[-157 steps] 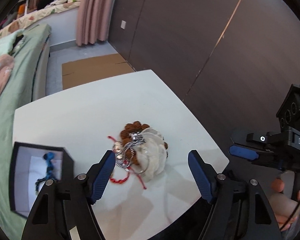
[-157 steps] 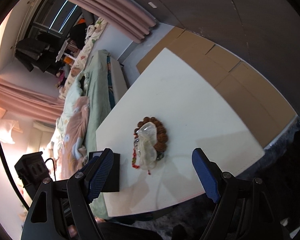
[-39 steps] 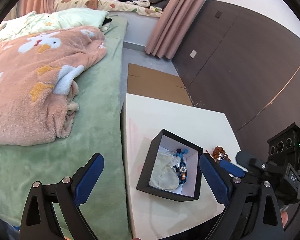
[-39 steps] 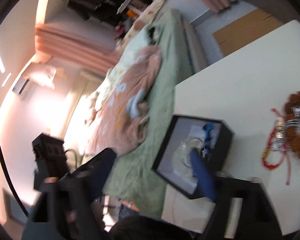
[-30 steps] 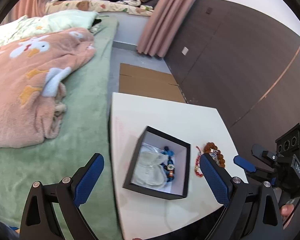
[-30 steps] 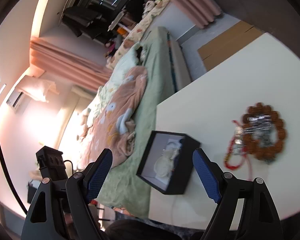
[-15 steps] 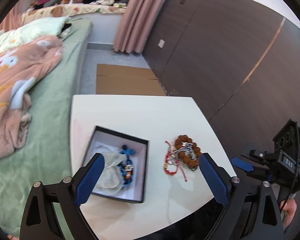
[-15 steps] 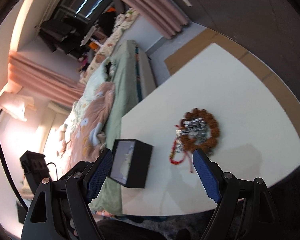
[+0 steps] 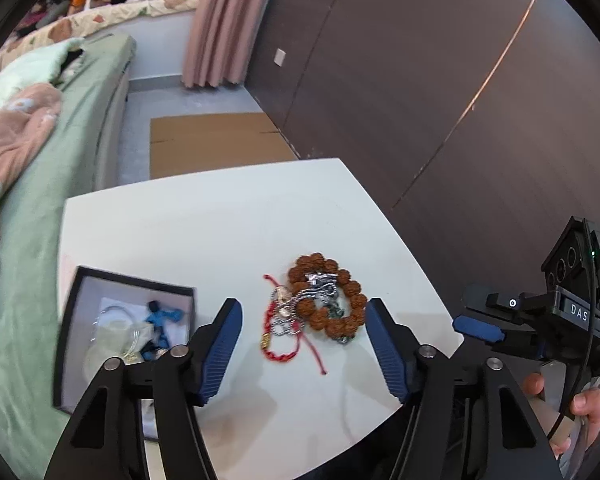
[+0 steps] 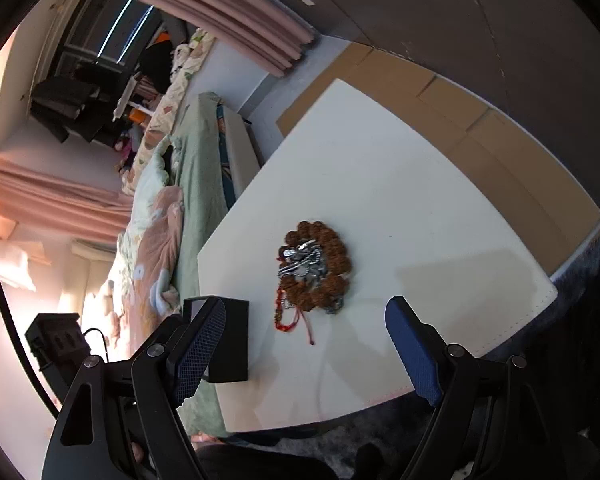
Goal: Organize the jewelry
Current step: 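Grasp the silver chain pendant with the left tool and lift it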
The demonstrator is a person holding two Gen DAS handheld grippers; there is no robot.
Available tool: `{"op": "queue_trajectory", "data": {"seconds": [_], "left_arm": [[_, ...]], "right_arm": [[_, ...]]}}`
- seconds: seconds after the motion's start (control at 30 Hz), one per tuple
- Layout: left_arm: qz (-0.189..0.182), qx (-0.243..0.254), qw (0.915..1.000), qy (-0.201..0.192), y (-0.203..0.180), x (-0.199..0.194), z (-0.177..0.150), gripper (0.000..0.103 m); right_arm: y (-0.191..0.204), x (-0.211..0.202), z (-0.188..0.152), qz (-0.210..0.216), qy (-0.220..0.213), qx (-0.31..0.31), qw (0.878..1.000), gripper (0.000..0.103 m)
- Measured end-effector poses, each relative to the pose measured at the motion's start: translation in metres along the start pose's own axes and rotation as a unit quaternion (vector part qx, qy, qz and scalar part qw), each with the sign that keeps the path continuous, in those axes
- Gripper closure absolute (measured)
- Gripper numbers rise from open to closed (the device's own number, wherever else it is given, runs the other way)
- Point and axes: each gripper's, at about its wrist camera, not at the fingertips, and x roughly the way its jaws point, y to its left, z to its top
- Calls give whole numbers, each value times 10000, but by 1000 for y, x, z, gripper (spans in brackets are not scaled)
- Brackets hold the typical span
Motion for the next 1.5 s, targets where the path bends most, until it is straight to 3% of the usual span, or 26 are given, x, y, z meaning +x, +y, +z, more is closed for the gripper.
{"op": "queue_trajectory", "data": {"seconds": [0.17, 0.7, 1.07, 1.1, 1.17, 1.5], "left_arm": [[48, 432, 9989, 165, -22, 24, 8, 54], [501, 1483, 9842, 824, -49, 106, 15, 55], [471, 1641, 9798, 1042, -45, 127, 15, 56], [392, 1625, 9798, 1100, -45, 127, 15, 58], [344, 1640, 9779, 1253, -43, 128, 12, 73], [381, 1570, 9786, 1271, -37, 133, 16, 76]], "right_arm": [[-14, -2, 7, 164, 6, 302, 9994, 20], [-32, -8, 18, 313, -88, 512, 9982, 20], [-33, -4, 18, 346, -52, 497, 9982, 20], [-33, -4, 18, 344, -47, 491, 9982, 20], [-33, -4, 17, 345, -37, 474, 9983, 20], [-30, 0, 17, 314, 12, 417, 9986, 20]]}}
